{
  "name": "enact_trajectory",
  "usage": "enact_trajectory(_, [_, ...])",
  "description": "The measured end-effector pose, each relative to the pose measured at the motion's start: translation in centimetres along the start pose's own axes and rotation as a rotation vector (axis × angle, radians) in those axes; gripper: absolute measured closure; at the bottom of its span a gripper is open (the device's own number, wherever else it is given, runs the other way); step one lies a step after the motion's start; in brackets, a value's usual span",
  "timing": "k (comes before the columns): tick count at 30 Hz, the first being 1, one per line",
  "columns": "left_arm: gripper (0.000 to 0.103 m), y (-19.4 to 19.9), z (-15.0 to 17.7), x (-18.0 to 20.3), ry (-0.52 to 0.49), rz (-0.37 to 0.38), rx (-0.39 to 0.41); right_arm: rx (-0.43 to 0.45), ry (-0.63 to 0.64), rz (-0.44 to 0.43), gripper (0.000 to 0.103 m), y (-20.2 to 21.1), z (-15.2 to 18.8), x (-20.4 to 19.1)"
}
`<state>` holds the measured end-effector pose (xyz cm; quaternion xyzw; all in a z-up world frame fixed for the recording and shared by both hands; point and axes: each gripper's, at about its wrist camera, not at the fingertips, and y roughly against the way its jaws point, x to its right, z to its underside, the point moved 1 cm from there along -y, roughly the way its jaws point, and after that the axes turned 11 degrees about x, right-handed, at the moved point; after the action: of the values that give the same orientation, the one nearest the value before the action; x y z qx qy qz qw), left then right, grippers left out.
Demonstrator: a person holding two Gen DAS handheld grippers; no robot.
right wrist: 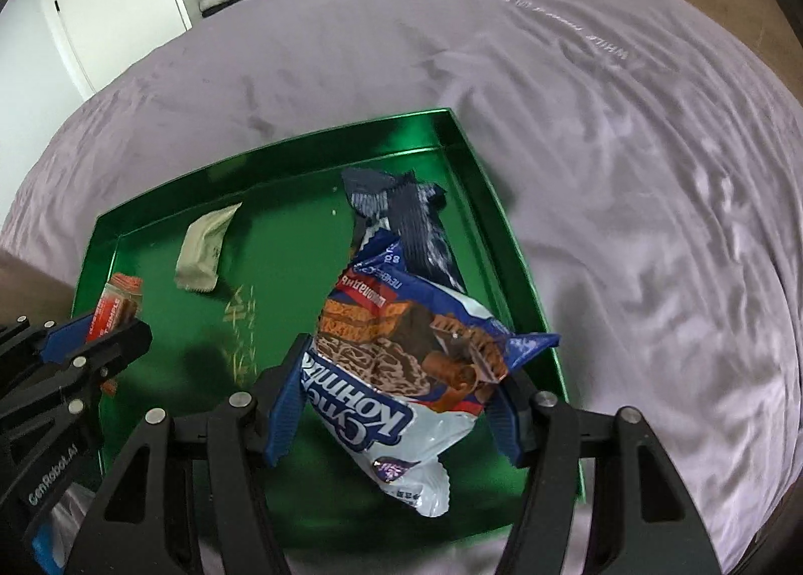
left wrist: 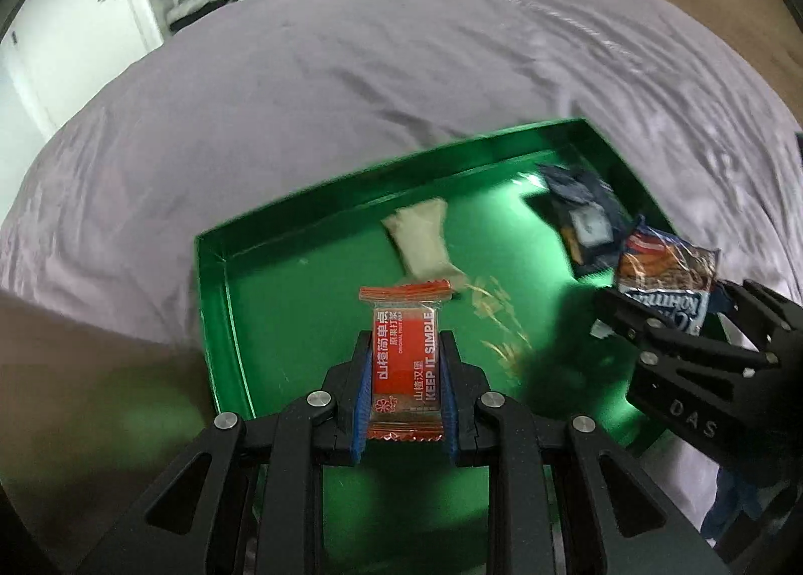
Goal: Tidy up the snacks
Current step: 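Lower the red bar with the left tool while the right tool lowers the chips bag into the tray, then open the left tool over the tray while the right tool releases the chips bag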
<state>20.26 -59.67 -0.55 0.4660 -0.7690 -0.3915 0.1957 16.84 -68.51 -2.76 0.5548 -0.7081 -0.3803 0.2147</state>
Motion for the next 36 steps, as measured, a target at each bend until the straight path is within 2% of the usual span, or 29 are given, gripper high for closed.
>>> enact_trajectory(9, [0.084, -3.5, -0.8, -1.5, 0.085, -0.082, -0.075, -0.004, 0.1, -0.065, 0.077, -3.9, -3.7, -1.9])
enact_trajectory(14, [0.083, -4.4, -0.8, -1.7, 0.137, -0.093, -0.093, -0.008, 0.146, -0.087, 0.068, -4.8, -4.3, -2.1])
enact_trajectory(19, [0.081, -4.1, -0.7, -2.0, 0.155, -0.107, -0.095, -0.006, 0.145, -0.095, 0.065, -4.6, -4.2, -1.9])
enact_trajectory(23, [0.066, -4.0, -0.7, -2.2, 0.164, -0.118, -0.106, -0.017, 0.131, -0.096, 0.059, -4.7, -4.1, -1.5])
enact_trajectory(27, [0.058, -3.8, -0.8, -2.1, 0.168, -0.107, -0.114, -0.017, 0.118, -0.103, 0.057, -4.0, -3.6, -1.2])
enact_trajectory(28, [0.057, -3.7, -0.9, -2.1, 0.165, -0.109, -0.112, -0.015, 0.114, -0.101, 0.055, -3.7, -3.5, -1.0])
enact_trajectory(31, [0.052, -3.6, -1.2, -1.8, 0.161, -0.105, -0.106, 0.005, 0.11, -0.094, 0.028, -2.8, -3.5, -0.6])
enact_trajectory(36, [0.048, -2.5, -1.9, -1.8, 0.166, -0.102, -0.087, 0.025, 0.095, -0.085, 0.027, -1.0, -3.7, 0.2])
